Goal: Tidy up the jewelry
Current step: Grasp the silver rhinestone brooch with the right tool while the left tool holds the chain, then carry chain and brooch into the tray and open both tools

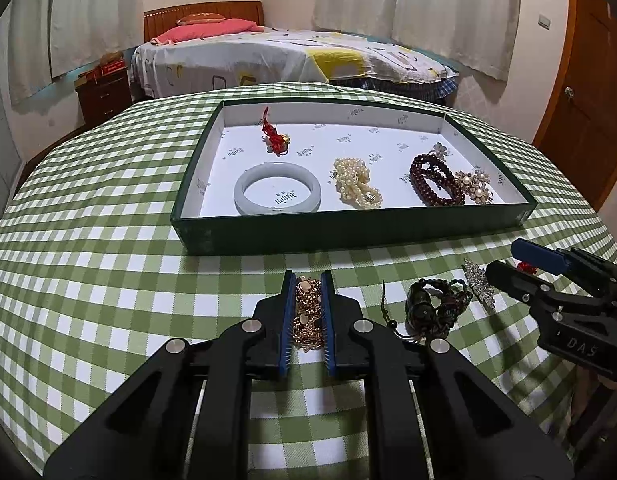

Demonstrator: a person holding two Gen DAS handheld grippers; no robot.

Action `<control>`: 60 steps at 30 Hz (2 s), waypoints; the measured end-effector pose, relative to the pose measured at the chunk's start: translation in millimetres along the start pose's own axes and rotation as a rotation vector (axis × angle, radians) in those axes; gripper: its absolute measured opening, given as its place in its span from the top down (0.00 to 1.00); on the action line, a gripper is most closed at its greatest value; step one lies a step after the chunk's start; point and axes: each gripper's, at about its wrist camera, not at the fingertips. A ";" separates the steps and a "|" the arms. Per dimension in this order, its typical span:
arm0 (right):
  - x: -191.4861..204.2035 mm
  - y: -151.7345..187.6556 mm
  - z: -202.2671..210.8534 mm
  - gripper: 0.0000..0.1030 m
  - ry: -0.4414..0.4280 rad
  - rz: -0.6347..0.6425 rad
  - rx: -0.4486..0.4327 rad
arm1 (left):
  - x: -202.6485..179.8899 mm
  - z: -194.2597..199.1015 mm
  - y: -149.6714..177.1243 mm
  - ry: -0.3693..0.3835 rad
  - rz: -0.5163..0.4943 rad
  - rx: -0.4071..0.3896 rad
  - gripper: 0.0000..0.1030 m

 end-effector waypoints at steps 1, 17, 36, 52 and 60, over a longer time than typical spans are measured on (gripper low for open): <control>0.8 -1.0 -1.1 0.49 -0.005 0.004 0.003 | 0.6 0.2 -0.1 -0.002 0.002 0.000 0.88; 11.3 7.1 -0.5 0.88 -0.024 0.060 0.039 | 2.6 1.9 -1.3 -0.021 0.013 -0.007 0.88; -3.2 -29.1 30.5 0.88 -0.020 0.008 -0.089 | -6.6 29.5 -37.5 0.017 0.027 -0.102 0.88; -8.6 -94.8 8.4 0.88 -0.013 0.005 -0.188 | -23.8 6.9 -108.4 0.041 0.009 -0.213 0.88; -16.6 -118.7 -15.2 0.88 -0.003 -0.001 -0.204 | -21.2 -17.4 -142.0 0.044 0.001 -0.246 0.88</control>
Point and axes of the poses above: each gripper's, at about its wrist camera, not at the fingertips, and z roughly against the way its jaws point, x to its left, y to its underside, and after that the axes turned 6 degrees about -x, right-handed
